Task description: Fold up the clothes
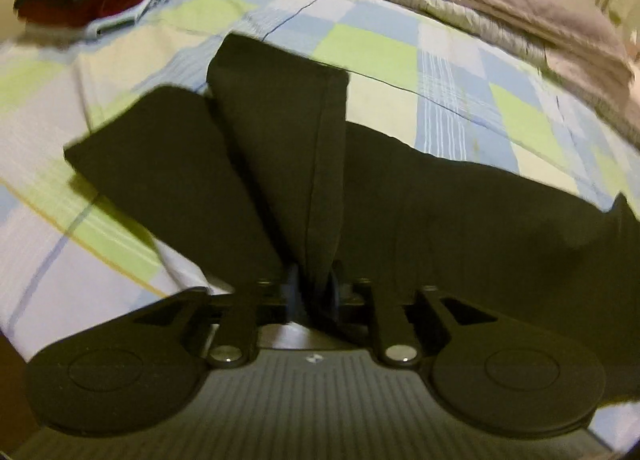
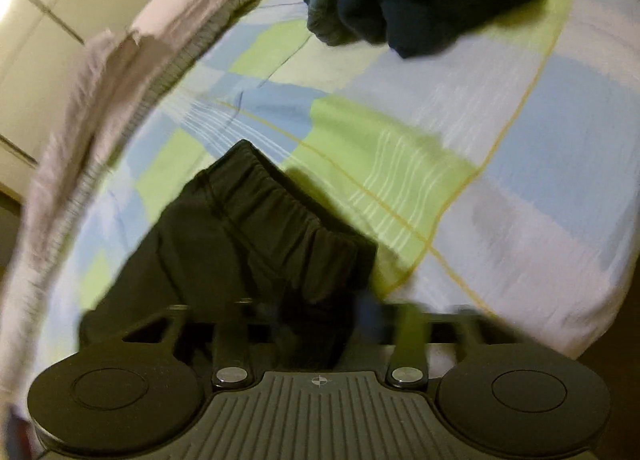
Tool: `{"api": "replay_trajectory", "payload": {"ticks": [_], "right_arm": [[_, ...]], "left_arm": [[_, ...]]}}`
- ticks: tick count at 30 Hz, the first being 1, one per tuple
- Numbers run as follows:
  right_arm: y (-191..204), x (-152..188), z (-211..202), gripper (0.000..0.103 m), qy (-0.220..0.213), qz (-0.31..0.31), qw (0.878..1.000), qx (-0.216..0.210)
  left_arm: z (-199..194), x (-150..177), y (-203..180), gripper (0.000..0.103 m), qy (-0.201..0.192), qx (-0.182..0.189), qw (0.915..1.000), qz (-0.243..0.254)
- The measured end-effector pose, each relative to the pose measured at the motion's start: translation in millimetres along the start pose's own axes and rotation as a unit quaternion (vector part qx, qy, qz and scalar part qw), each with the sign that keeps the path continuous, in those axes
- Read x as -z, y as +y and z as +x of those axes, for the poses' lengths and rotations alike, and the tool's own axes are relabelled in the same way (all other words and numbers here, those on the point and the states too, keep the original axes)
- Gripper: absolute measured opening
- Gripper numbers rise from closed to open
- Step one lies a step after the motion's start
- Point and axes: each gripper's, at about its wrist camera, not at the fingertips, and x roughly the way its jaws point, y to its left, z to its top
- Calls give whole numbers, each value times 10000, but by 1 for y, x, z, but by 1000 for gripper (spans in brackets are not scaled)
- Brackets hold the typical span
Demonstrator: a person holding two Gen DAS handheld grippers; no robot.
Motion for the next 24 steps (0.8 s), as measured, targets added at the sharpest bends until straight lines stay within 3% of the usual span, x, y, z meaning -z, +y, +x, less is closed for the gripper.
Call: {"api": "replay_trajectory", "payload": {"ticks": [1,4,7,10,15,17,18,19,21,23,24], "right_arm": [[9,0,-4,67,-90,-271,9993,226],[34,0,-19,67,-494,-862,9896,1042],[52,1,-15,67,-569,-888,9906,867],[71,1,-11,67,-640,-910,9914,684],[102,2,-4,67,-759,-946,9919,378],[114,3,-1,67,-806,-960,9918,255],[119,6,3,67,-736,-960,9925,199],[124,10,7,67,-663,-961,9931,143],[127,17,13,67,-478,-872,9949,161],[125,21,18,67,-345,-721,9966,223],[123,22,19,67,-312,-680,9968,265]], "left_arm": [[-4,-1,-5,46,49,-151,9997,172],[-18,-4,-15,47,61,-442,9968,667],[-31,-9,-25,48,-71,-679,9919,1072],[-26,-23,-34,48,-154,-646,9904,1214],[14,-59,-56,48,-307,-819,9829,1622],[40,-67,-62,47,-277,-1094,9765,1838],[52,-68,-61,44,-142,-1170,9741,1932],[64,-69,-61,27,-20,-1226,9720,2005],[68,-71,-48,9,-37,-936,9807,1718],[44,-69,-19,8,-540,-608,9937,772],[30,-67,0,7,-857,-419,9952,209]]}}
